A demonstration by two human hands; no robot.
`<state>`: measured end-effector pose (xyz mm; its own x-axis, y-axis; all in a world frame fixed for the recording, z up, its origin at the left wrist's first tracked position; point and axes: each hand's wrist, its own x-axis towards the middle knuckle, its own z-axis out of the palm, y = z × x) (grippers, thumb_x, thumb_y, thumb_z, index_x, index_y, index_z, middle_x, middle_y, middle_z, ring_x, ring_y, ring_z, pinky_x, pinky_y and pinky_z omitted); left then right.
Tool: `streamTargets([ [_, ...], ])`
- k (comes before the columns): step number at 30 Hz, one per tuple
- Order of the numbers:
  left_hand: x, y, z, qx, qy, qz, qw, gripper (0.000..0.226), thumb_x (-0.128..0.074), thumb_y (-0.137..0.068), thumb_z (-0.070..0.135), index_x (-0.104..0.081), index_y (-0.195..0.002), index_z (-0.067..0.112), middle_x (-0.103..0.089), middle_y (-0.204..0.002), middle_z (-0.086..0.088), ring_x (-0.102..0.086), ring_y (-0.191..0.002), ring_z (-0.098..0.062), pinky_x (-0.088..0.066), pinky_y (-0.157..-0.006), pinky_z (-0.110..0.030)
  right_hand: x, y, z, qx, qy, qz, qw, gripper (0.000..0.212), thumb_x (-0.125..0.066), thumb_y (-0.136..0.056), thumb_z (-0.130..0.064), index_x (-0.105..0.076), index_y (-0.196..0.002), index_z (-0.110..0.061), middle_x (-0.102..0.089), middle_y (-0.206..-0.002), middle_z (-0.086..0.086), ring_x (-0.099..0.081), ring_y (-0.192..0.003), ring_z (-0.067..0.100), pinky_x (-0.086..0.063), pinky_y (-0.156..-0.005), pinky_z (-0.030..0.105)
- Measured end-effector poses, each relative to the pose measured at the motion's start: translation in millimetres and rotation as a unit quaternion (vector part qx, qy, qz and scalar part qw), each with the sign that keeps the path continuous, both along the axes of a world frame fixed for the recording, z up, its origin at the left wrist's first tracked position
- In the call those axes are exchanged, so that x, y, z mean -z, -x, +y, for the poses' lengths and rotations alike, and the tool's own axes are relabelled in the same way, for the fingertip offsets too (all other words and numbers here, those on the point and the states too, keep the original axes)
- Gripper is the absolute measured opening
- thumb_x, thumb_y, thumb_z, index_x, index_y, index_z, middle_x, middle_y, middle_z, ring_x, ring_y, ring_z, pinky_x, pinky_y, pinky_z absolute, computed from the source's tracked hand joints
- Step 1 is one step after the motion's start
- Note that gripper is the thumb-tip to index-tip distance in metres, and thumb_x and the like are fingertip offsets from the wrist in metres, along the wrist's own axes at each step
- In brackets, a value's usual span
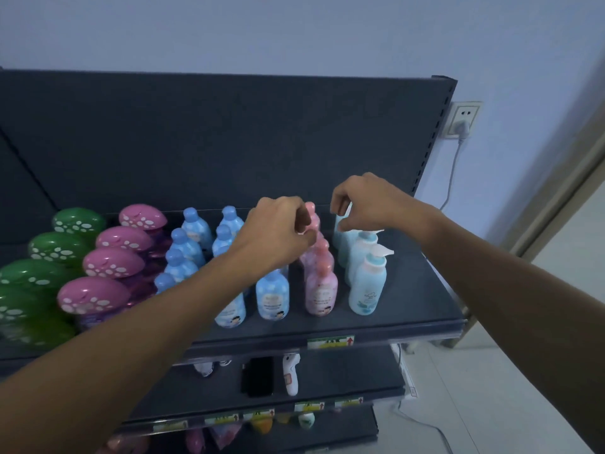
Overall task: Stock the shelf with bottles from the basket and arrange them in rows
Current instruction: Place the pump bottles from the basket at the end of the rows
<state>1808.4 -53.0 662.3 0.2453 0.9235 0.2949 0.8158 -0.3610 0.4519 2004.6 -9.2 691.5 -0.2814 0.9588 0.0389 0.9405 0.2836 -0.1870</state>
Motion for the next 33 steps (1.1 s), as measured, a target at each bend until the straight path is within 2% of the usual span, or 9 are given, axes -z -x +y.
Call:
streamTargets([
  [7,0,111,-43,-0.013,-0.005,0.015,1.000,0.013,-0.067,-0.085,0.033,-0.068,-0.093,0.022,-0.069,-0.080,0.013,-0.067,-0.087,-0.014,-0.058,-0.080,-0.039,-2,109,-59,0.012,-0.018,0.003,1.000,0.021,-0.073,-0.073,-0.024,-0.070,-0.094,-0.028,-0.069,-0.086,-0.012,-0.066,-0.088,0.015,-0.057,-0.080,0.037],
  [10,9,160,-64,-0.010,0.009,0.035,0.999,0.010,-0.066,-0.085,0.035,-0.064,-0.091,0.027,-0.069,-0.083,0.013,-0.067,-0.088,-0.020,-0.058,-0.079,-0.041,12,158,-88,0.011,-0.014,-0.002,1.000,0.020,-0.073,-0.075,-0.024,-0.070,-0.094,-0.027,-0.070,-0.090,-0.010,-0.063,-0.091,0.014,-0.053,-0.082,0.034],
  [13,27,216,-86,-0.006,0.035,0.047,0.998,0.014,-0.066,-0.085,0.037,-0.065,-0.095,0.026,-0.070,-0.085,0.009,-0.067,-0.087,-0.018,-0.057,-0.076,-0.037,31,214,-117,-0.001,0.009,0.002,1.000,0.019,-0.072,-0.077,-0.023,-0.069,-0.096,-0.026,-0.072,-0.090,-0.009,-0.064,-0.090,0.012,-0.052,-0.074,0.031],
  [15,40,248,-99,-0.013,0.046,0.063,0.997,0.014,-0.065,-0.084,0.038,-0.064,-0.094,0.028,-0.067,-0.083,0.011,-0.065,-0.086,-0.017,-0.054,-0.072,-0.033,44,247,-132,-0.005,0.034,0.010,0.999,0.020,-0.073,-0.077,-0.022,-0.069,-0.096,-0.026,-0.072,-0.089,-0.008,-0.064,-0.090,0.012,-0.054,-0.076,0.033],
  [18,61,286,-121,-0.021,0.071,0.074,0.994,0.013,-0.064,-0.083,0.038,-0.064,-0.091,0.028,-0.069,-0.088,0.007,-0.065,-0.087,-0.020,-0.056,-0.076,-0.036,65,289,-153,-0.012,0.063,0.008,0.998,0.019,-0.073,-0.078,-0.025,-0.068,-0.096,-0.027,-0.071,-0.091,-0.008,-0.064,-0.091,0.013,-0.055,-0.079,0.035],
  [23,101,333,-144,-0.030,0.122,0.097,0.987,0.016,-0.064,-0.084,0.038,-0.064,-0.094,0.025,-0.070,-0.094,-0.004,-0.068,-0.089,-0.030,-0.058,-0.076,-0.042,108,341,-173,-0.039,0.115,0.001,0.993,0.021,-0.074,-0.079,-0.025,-0.068,-0.099,-0.026,-0.069,-0.092,-0.010,-0.062,-0.091,0.013,-0.055,-0.079,0.035],
  [28,156,364,-159,-0.045,0.202,0.099,0.973,0.017,-0.063,-0.086,0.037,-0.063,-0.098,0.025,-0.068,-0.100,-0.004,-0.065,-0.095,-0.031,-0.057,-0.080,-0.043,168,376,-184,-0.047,0.169,0.002,0.985,0.020,-0.072,-0.081,-0.026,-0.068,-0.101,-0.026,-0.069,-0.094,-0.009,-0.061,-0.093,0.015,-0.054,-0.079,0.035],
  [33,227,384,-177,-0.065,0.284,0.112,0.950,0.019,-0.063,-0.084,0.035,-0.064,-0.098,0.022,-0.068,-0.098,-0.007,-0.065,-0.092,-0.035,-0.058,-0.079,-0.044,240,401,-199,-0.031,0.233,-0.001,0.972,0.020,-0.072,-0.081,-0.027,-0.067,-0.100,-0.029,-0.069,-0.098,-0.006,-0.064,-0.094,0.021,-0.056,-0.081,0.038],
])
